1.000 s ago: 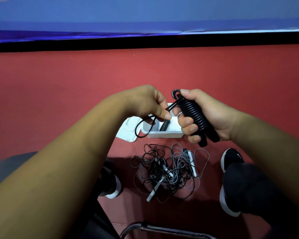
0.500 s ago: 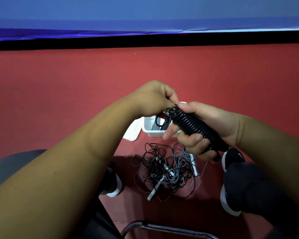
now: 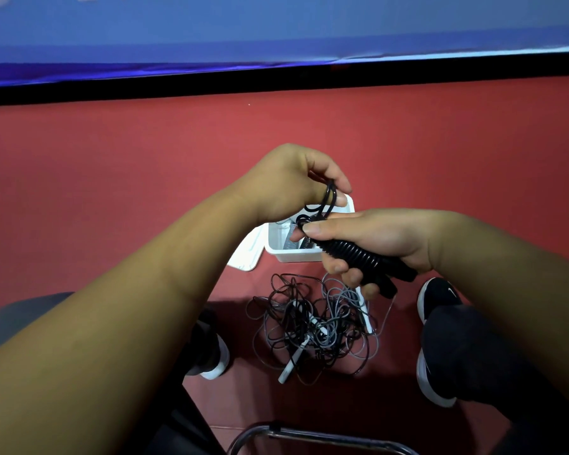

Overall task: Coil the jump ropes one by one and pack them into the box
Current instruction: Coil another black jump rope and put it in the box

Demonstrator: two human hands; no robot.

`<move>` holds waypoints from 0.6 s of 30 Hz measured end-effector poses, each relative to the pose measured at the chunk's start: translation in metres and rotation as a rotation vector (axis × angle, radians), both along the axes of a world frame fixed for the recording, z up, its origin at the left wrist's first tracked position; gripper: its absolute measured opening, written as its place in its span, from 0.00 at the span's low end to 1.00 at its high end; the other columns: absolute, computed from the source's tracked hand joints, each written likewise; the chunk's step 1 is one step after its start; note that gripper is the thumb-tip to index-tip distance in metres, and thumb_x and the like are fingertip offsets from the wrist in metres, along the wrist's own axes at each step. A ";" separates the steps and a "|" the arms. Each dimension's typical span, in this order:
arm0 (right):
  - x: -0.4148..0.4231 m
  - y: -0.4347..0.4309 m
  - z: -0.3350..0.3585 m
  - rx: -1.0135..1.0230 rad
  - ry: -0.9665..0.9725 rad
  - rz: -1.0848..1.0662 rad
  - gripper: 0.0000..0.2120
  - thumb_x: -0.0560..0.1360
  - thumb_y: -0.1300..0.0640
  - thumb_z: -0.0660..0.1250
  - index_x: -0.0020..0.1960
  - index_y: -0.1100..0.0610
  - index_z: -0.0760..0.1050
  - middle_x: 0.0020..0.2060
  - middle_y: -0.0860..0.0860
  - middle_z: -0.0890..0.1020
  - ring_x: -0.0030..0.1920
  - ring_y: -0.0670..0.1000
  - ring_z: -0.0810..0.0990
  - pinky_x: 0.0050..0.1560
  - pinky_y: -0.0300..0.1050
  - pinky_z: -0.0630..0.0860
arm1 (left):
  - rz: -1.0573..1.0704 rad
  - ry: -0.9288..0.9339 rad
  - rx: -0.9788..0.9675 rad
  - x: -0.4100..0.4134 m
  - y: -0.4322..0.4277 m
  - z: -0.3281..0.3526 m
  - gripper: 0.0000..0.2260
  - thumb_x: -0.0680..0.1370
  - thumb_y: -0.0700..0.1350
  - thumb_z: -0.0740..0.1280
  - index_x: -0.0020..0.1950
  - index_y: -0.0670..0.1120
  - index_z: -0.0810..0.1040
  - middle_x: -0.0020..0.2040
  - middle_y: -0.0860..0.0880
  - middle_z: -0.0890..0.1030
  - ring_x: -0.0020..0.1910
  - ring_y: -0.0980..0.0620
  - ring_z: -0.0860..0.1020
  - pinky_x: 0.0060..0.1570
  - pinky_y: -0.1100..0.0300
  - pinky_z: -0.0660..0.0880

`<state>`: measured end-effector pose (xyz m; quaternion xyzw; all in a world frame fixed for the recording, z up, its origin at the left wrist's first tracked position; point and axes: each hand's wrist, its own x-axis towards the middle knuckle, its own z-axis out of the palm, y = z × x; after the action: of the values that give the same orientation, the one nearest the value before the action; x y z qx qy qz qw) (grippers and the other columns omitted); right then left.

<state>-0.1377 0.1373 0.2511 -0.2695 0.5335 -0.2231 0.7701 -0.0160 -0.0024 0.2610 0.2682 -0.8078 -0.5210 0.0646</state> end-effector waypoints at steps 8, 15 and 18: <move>-0.004 -0.009 -0.015 -0.080 0.201 -0.237 0.17 0.78 0.35 0.71 0.57 0.46 0.75 0.35 0.50 0.75 0.31 0.50 0.72 0.37 0.46 0.73 | -0.054 -0.106 -0.367 -0.003 0.002 0.002 0.08 0.82 0.39 0.66 0.55 0.49 0.83 0.52 0.55 0.85 0.50 0.56 0.81 0.54 0.62 0.76; -0.007 -0.013 -0.025 -0.072 0.318 -0.304 0.14 0.79 0.46 0.75 0.56 0.52 0.74 0.32 0.50 0.72 0.29 0.50 0.71 0.32 0.45 0.73 | -0.186 -0.148 -0.505 0.001 -0.003 0.011 0.12 0.82 0.39 0.67 0.60 0.51 0.85 0.54 0.51 0.79 0.53 0.55 0.79 0.57 0.68 0.72; -0.013 -0.015 -0.027 -0.086 0.352 -0.370 0.08 0.80 0.58 0.73 0.55 0.53 0.74 0.33 0.51 0.72 0.29 0.49 0.72 0.32 0.45 0.72 | -0.211 -0.118 -0.487 0.005 -0.008 0.017 0.12 0.81 0.43 0.72 0.64 0.53 0.85 0.51 0.53 0.80 0.50 0.58 0.79 0.52 0.69 0.72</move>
<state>-0.1507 0.1226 0.2245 -0.2344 0.6894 -0.3325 0.5993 -0.0107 -0.0108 0.2778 0.1891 -0.9352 -0.2985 0.0255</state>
